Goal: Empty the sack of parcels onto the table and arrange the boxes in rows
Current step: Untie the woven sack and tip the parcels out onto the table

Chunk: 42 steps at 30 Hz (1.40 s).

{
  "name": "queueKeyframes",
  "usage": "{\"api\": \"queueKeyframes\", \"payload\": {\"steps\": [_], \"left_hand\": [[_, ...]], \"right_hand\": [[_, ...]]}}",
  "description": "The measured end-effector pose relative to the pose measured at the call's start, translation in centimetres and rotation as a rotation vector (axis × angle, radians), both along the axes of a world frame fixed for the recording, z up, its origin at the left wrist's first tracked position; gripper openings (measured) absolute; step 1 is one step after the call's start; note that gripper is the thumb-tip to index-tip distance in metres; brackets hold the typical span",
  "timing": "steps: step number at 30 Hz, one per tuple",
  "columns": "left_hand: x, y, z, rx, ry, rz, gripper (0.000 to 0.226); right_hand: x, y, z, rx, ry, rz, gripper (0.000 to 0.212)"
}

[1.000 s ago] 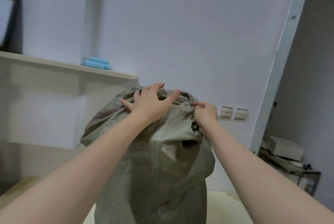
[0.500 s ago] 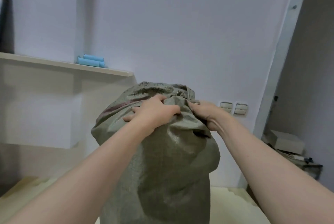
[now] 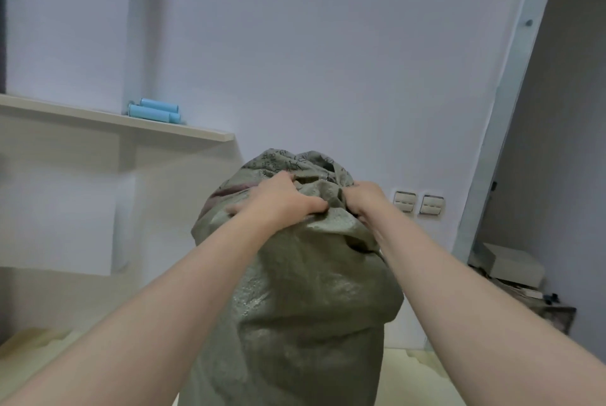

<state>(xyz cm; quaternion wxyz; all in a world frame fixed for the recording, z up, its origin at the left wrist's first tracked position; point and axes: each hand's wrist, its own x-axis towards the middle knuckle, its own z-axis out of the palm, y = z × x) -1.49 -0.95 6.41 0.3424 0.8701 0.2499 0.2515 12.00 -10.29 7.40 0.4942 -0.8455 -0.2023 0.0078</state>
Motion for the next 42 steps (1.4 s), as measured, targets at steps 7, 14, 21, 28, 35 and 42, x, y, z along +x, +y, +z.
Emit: {"api": "queueKeyframes", "payload": {"steps": [7, 14, 21, 28, 35, 42], "left_hand": [[-0.4, -0.4, -2.2, -0.021, -0.065, 0.167, 0.07], [-1.6, 0.1, 1.2, 0.087, -0.607, 0.217, 0.04], [0.4, 0.8, -0.1, 0.163, -0.344, 0.207, 0.066], [2.6, 2.4, -0.8, 0.508, 0.027, 0.183, 0.085], [2.2, 2.5, 0.5, 0.377, -0.008, 0.041, 0.038], [1.1, 2.6, -1.2, 0.182, 0.013, 0.194, 0.091]], "right_hand": [[-1.5, 1.2, -1.4, 0.504, -0.119, 0.015, 0.011], [-4.9, 2.3, 3.3, 0.795, -0.353, 0.208, 0.007], [-2.0, 0.3, 3.4, 0.468, -0.407, 0.063, 0.034], [-0.8, -0.9, -0.6, -0.108, -0.625, 0.209, 0.047], [-0.2, -1.1, -1.0, -0.225, -0.381, 0.241, 0.062], [-1.4, 1.6, -2.7, 0.468, -0.251, -0.05, 0.005]]}}
